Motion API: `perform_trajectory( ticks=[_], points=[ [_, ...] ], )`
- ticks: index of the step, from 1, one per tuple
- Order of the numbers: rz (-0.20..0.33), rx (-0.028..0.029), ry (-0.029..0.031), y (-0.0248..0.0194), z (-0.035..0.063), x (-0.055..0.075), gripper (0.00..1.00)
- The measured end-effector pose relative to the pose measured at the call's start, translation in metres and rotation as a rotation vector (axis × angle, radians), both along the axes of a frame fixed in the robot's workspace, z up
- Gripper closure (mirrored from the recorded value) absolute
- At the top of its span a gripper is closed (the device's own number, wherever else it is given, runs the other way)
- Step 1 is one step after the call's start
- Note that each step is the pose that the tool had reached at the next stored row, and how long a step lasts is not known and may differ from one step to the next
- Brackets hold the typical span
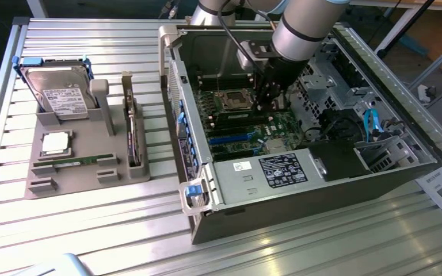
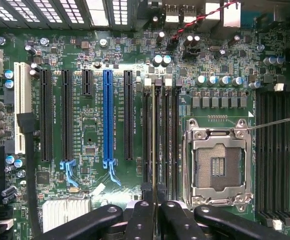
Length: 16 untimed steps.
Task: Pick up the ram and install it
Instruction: 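Insert the ram into the slot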
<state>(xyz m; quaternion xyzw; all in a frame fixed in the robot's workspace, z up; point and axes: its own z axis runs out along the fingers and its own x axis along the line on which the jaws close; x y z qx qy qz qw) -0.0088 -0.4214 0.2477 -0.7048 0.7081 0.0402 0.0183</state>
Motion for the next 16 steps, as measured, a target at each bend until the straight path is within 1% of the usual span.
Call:
perform_trajectory(
  ticks=[3, 16],
  points=[
    [0.005, 0.0010, -0.0002, 0.0000, 0.0008, 0.0000, 0.88],
    [0.010, 0.0008, -0.0001, -0.0009, 0.0001, 0.0007, 0.88]
  ],
)
